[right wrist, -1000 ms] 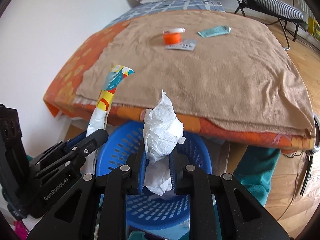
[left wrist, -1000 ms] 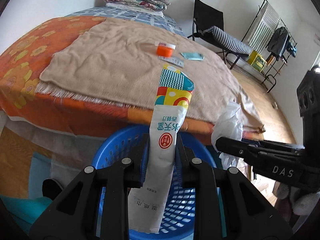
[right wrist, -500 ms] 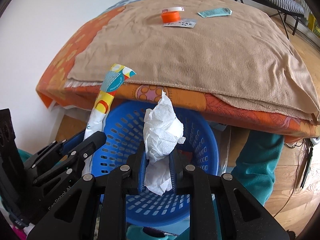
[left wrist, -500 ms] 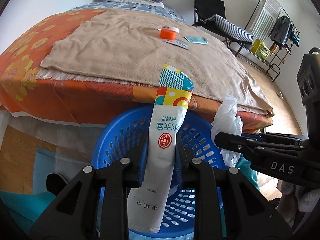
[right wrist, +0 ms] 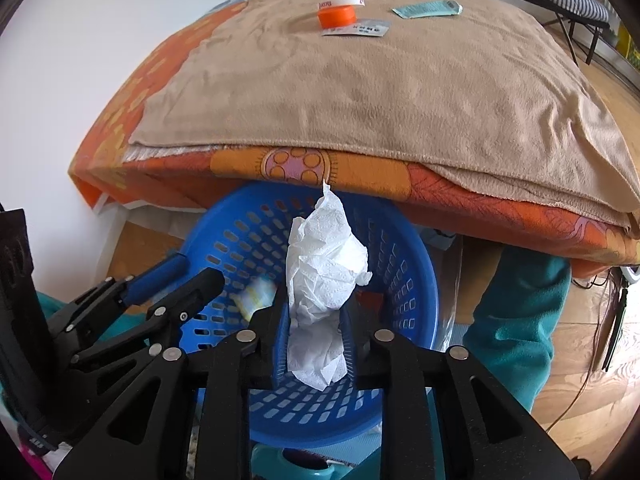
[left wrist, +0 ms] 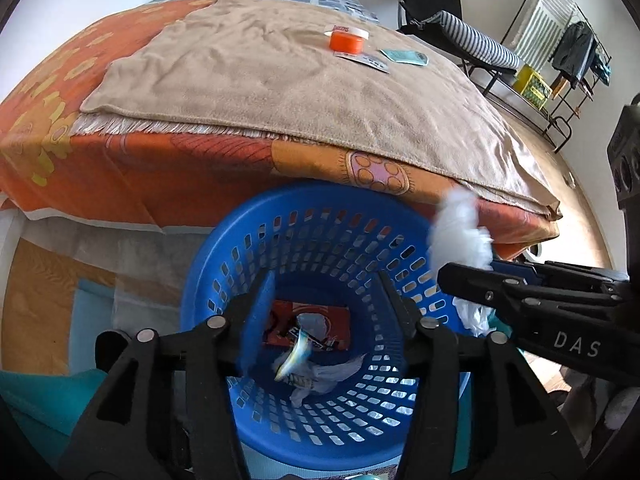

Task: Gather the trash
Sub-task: 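Open the left tool over the basket while the right tool releases the tissue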

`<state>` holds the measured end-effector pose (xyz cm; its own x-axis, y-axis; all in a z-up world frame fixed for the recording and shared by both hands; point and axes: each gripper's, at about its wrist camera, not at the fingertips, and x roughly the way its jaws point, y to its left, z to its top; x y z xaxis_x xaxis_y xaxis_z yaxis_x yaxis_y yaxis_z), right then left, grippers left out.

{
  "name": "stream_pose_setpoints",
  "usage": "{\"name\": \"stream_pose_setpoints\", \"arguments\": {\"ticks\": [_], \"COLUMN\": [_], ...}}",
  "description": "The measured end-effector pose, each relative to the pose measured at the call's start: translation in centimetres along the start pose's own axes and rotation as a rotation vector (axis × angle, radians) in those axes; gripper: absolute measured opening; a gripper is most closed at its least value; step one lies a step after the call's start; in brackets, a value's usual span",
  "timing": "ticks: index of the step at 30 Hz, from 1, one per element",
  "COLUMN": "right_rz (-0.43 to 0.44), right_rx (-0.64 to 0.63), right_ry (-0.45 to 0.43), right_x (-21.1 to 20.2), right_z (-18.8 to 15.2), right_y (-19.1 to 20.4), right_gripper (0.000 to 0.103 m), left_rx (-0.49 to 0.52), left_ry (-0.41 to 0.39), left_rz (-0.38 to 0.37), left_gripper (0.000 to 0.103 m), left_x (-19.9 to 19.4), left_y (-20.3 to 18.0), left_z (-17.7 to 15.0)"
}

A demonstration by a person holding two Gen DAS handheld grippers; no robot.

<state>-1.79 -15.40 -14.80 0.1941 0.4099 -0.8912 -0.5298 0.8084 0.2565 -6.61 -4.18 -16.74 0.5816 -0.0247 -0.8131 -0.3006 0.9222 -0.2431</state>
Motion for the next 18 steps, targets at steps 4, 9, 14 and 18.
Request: {"name": "stream_pose_setpoints", "arguments": {"ticks": [4, 9, 14, 18], "right_rz": [-0.004, -0.010, -0.018, -0.018], "right_rx": [0.023, 0.035, 0.047, 0.060], "right_ry": [-0.010, -0.005, -0.012, -0.018], "right_x": [-0.15, -0.18, -0.37, -0.56], "right_z": [0.08, 0.23, 0.35, 0.37], "right_y": [-0.37, -0.60, -0.83, -1.02], "right_gripper": [0.044, 0.045, 0.046, 0.048], "left_rx": [-0.017, -0.028, -0.030, -0.033], "left_ry": [0.001, 0.014, 0.020, 0.025], "left_rz": [-0.006, 0.001, 0.005, 0.003], "left_gripper": [0.052, 0.052, 0.052, 0.052], "left_x": [-0.02, 0.35, 0.50, 0.62], "left_y": [0.29, 0.43, 0.43, 0.44], "left_z": [0.19, 0.20, 0.15, 0.15]}}
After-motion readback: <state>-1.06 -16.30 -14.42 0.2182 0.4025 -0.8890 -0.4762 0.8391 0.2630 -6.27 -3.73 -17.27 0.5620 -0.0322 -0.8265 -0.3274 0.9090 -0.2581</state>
